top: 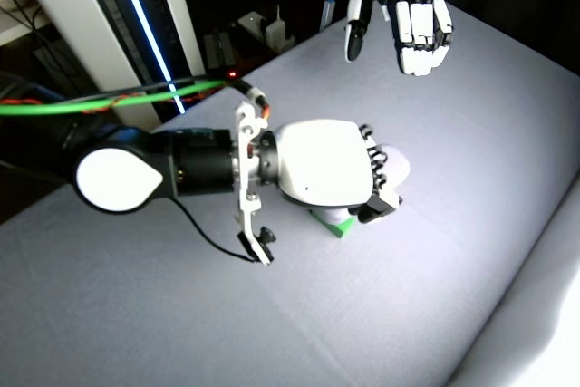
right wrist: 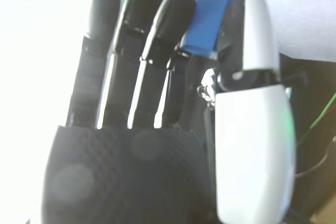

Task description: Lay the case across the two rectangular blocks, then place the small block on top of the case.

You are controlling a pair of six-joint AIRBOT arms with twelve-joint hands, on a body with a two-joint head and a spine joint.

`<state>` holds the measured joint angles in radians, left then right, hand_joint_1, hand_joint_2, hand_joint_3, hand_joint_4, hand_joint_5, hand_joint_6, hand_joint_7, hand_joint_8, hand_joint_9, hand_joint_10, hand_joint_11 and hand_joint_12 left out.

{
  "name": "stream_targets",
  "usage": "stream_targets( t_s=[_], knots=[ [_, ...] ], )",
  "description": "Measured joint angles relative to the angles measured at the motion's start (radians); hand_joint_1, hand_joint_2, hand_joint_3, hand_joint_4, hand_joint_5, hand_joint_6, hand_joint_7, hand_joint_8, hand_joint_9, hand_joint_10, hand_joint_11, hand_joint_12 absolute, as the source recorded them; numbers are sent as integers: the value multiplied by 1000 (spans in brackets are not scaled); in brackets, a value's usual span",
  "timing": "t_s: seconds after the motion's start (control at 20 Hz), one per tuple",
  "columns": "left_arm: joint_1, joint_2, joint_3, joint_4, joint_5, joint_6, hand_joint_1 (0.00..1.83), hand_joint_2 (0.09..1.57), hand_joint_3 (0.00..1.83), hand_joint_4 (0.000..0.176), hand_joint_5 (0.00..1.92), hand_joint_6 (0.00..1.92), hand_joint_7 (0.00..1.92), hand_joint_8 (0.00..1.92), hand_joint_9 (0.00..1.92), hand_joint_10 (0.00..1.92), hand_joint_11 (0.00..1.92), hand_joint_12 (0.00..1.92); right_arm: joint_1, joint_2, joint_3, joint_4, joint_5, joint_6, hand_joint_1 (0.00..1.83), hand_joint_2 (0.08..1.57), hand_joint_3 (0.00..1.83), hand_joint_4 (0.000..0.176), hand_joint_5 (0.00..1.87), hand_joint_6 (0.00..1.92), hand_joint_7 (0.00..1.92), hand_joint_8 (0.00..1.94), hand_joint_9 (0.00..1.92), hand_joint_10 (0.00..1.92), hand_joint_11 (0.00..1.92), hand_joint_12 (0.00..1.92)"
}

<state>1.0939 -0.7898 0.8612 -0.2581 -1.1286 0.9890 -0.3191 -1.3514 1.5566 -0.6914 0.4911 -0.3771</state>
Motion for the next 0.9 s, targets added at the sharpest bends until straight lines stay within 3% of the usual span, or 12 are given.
stream_targets(
  t_s=[0.15,0.2,0.3,0.4,0.5,0.65,0.75,0.8,0.9],
  knots=[
    [-3,-5,3,3,8,-3,895,896,0,0,434,4,542,1,649,7,267,1014,0,-23,16,-2,-22,0,1272,1048,0,0,1067,739,1185,823,1098,1085,982,1509],
    [-3,-5,3,6,10,-4,900,893,0,0,436,4,529,0,644,4,253,1011,0,-27,18,-2,-25,0,1290,1042,0,0,1090,649,1201,848,1137,1127,1023,1534],
    [-3,-6,10,10,14,-9,890,894,0,0,434,2,524,0,645,4,248,1015,3,-32,21,-4,-27,0,1298,1027,0,0,1111,608,1253,757,1193,1079,1065,1506],
    [-3,-6,10,5,13,-10,899,891,0,0,440,3,536,4,651,5,248,1022,3,-33,21,-4,-27,0,1283,1029,0,0,1134,602,1217,787,1109,1067,956,1545],
    [-3,-6,10,7,13,-11,882,893,0,4,438,1,547,7,663,9,269,1031,3,-33,21,-5,-27,0,1285,1025,0,0,1158,557,1215,800,1121,1101,992,1530],
    [-3,-6,10,7,14,-11,894,892,0,0,446,4,543,3,663,8,259,1030,3,-33,18,-9,-27,0,1271,1032,1,0,1124,663,1201,776,1061,1036,889,1483],
    [-3,-6,10,7,14,-13,876,896,1,3,441,1,529,0,652,2,252,1029,3,-33,16,-12,-27,0,1257,1041,0,5,1072,857,1215,630,1056,894,859,1380],
    [-3,-6,10,7,14,-15,862,900,2,13,437,0,532,2,656,3,252,1035,3,-33,16,-13,-27,0,1259,1045,0,0,1031,935,1253,548,1096,838,881,1359],
    [-3,-6,10,7,14,-15,888,898,0,1,441,1,538,4,665,6,260,1049,3,-33,16,-13,-29,0,1252,1063,1,0,995,1041,1206,567,1051,712,816,1301]
  ],
)
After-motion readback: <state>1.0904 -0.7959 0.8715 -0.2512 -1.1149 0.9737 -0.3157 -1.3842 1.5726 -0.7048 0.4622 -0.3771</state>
